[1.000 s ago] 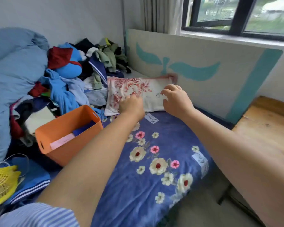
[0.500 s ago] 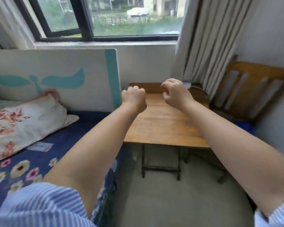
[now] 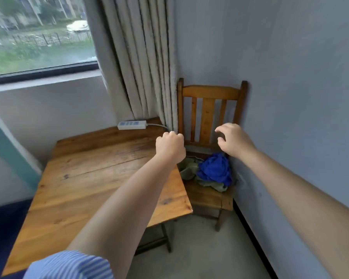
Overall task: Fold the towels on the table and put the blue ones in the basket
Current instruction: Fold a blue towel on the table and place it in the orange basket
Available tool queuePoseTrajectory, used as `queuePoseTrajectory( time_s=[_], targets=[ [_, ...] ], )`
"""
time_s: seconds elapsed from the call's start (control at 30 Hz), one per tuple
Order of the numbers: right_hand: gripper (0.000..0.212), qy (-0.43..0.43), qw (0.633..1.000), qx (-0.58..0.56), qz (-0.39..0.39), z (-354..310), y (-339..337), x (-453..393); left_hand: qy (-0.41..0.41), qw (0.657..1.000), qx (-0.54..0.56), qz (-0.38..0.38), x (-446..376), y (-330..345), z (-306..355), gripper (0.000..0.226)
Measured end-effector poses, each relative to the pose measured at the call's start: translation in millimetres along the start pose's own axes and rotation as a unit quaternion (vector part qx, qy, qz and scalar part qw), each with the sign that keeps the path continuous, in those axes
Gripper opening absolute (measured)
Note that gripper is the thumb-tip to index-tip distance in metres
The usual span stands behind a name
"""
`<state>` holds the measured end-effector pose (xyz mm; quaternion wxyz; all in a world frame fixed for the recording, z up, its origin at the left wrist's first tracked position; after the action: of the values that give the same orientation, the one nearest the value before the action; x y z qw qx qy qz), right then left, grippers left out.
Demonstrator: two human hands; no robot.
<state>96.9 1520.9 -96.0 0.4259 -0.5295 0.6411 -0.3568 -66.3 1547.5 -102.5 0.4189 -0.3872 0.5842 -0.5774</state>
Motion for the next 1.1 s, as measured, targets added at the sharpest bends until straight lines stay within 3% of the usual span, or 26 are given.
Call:
queuePoseTrajectory(
  time_s=[0.47,0.73,0.87,0.97,1.1],
  targets=[
    [0.034,0.203,0.972,0.010,-0.115,177.8,116.3,-126.8,0.079,0.974,0.042,-0.210,-206.2,160.9,24.0,0.032],
    [0.032,0.267,0.942,-0.005,-0.202,247.9,220.0,-147.6,0.055,0.938,0.107,-0.325,-243.2,288.0,43.9,0.030],
    [0.034,0.286,0.931,-0.008,-0.226,278.7,271.9,-150.3,0.003,0.927,0.143,-0.348,-243.0,355.0,53.4,0.033],
    [0.041,0.302,0.926,-0.035,-0.225,300.6,313.0,-154.8,-0.026,0.922,0.167,-0.348,-248.2,402.4,60.3,0.049],
    [0.055,0.316,0.922,-0.085,-0.207,323.9,349.9,-165.9,-0.056,0.924,0.217,-0.310,-258.7,444.5,66.2,0.063]
  ],
)
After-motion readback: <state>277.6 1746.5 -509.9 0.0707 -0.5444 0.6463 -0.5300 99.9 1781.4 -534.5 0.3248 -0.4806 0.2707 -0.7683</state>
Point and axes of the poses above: each hand's wrist, its own x-axis away from the middle knuckle, its own y-axis out of the palm, z = x × y, the point moved 4 cm from there along -x, towards the middle knuckle, and after that the axes turned 3 degrees about y, right-handed, at the moved point
